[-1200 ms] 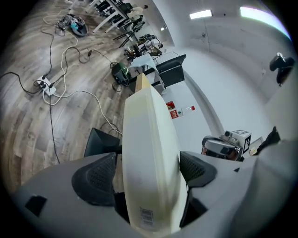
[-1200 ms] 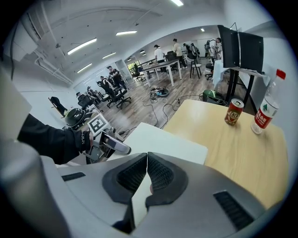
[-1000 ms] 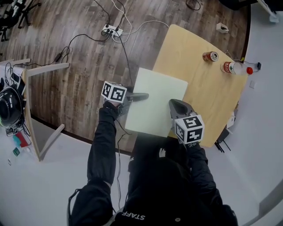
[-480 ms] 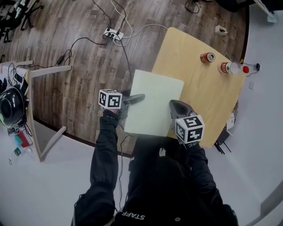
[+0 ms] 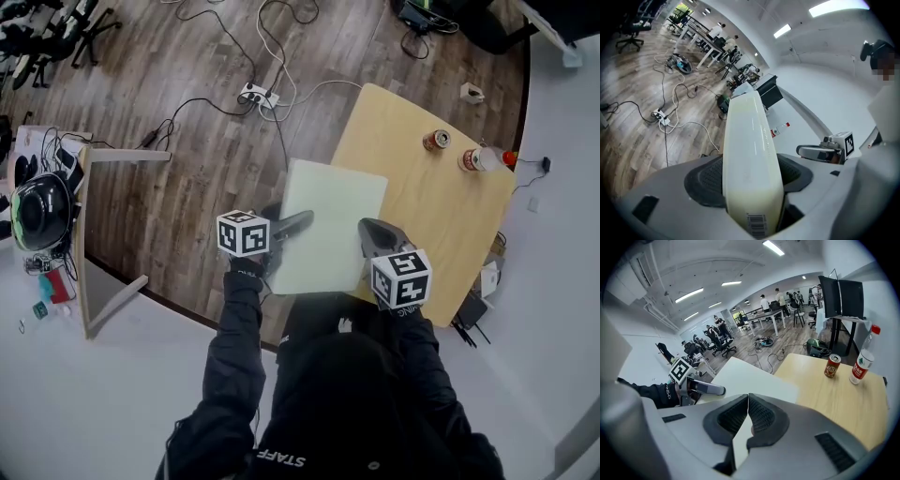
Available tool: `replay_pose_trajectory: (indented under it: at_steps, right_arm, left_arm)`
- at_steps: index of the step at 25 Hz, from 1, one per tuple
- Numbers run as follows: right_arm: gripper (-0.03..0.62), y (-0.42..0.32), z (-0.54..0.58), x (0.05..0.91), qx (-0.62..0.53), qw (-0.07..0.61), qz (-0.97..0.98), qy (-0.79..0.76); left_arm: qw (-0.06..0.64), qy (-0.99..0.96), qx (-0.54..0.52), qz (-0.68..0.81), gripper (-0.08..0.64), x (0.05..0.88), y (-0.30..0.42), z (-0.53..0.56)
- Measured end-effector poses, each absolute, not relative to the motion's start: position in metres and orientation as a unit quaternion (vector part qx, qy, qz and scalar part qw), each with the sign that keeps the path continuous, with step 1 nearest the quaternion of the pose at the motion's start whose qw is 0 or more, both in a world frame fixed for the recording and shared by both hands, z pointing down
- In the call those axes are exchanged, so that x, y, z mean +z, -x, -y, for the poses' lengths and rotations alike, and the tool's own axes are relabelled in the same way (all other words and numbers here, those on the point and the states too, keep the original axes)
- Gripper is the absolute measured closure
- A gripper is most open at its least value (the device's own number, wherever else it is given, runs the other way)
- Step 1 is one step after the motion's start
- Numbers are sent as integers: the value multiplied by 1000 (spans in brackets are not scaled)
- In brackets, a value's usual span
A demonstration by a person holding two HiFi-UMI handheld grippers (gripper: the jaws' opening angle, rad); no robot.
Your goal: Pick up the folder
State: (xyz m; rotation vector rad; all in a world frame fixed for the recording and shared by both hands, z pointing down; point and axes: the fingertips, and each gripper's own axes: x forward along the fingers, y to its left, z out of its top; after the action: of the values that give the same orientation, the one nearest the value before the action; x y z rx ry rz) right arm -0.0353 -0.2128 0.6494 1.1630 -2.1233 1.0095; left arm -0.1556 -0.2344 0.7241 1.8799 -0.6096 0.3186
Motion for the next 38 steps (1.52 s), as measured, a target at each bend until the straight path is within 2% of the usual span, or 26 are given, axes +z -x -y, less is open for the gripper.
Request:
replay_pose_trajectory:
  at_steps: [7,20,30,38]
  right_arm:
    - [569,36,196,587,341,226,810,-420]
    - [569,18,171,471,233,165,849,-444]
    - [569,-23,129,398,151,124,857,-477]
    - [569,-56,97,365,109,94,850,-507]
  left_arm:
    - [479,-806,136,318,227,658,156,224]
    - [314,-836,165,419,227,520,121,194]
    - [168,-834,193,489,227,438,87,152]
    - [108,-835,171,512,227,397,53,122]
